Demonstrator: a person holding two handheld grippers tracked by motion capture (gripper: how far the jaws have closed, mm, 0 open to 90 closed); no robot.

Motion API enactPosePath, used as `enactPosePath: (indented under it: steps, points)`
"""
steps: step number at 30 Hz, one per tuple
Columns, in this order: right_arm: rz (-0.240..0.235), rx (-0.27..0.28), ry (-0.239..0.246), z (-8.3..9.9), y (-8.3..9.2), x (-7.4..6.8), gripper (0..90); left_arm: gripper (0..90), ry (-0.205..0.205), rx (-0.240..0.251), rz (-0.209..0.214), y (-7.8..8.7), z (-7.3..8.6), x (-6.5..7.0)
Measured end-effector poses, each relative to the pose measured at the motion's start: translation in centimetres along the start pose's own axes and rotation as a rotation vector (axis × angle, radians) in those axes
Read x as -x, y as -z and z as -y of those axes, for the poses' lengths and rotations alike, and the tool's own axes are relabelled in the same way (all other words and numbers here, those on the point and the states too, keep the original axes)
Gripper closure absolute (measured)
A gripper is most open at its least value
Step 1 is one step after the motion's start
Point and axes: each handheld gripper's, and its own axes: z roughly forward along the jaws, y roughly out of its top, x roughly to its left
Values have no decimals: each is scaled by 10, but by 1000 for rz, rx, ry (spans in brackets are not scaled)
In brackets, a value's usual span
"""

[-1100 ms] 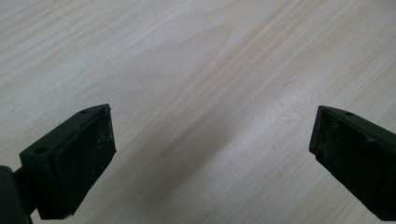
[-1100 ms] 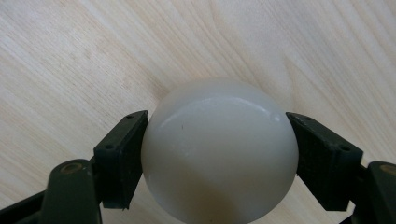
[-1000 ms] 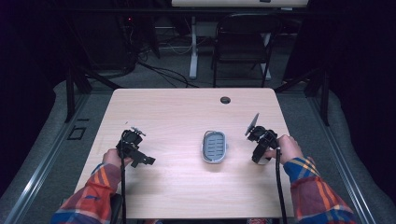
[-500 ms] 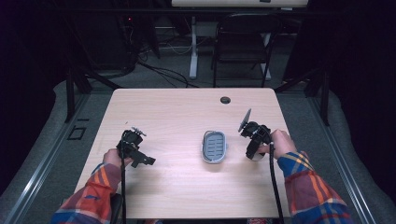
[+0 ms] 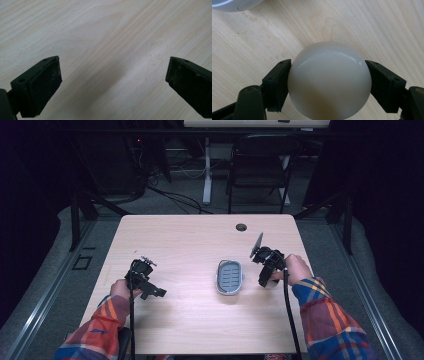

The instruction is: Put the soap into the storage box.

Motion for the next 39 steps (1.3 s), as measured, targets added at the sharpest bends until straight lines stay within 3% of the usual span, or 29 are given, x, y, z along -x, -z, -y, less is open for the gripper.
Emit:
enactPosePath:
  steps: [14,32,39]
  points:
    - [15,-11,31,-10,17,-3,244,1,-4,-11,-3,-1,0,1]
    - [35,27,34,-22,45,-3,244,1,-10,-15,5,-2,-1,2]
    - [49,28,58,-29,53,-6,244,1,-4,-18,1,-1,1,2]
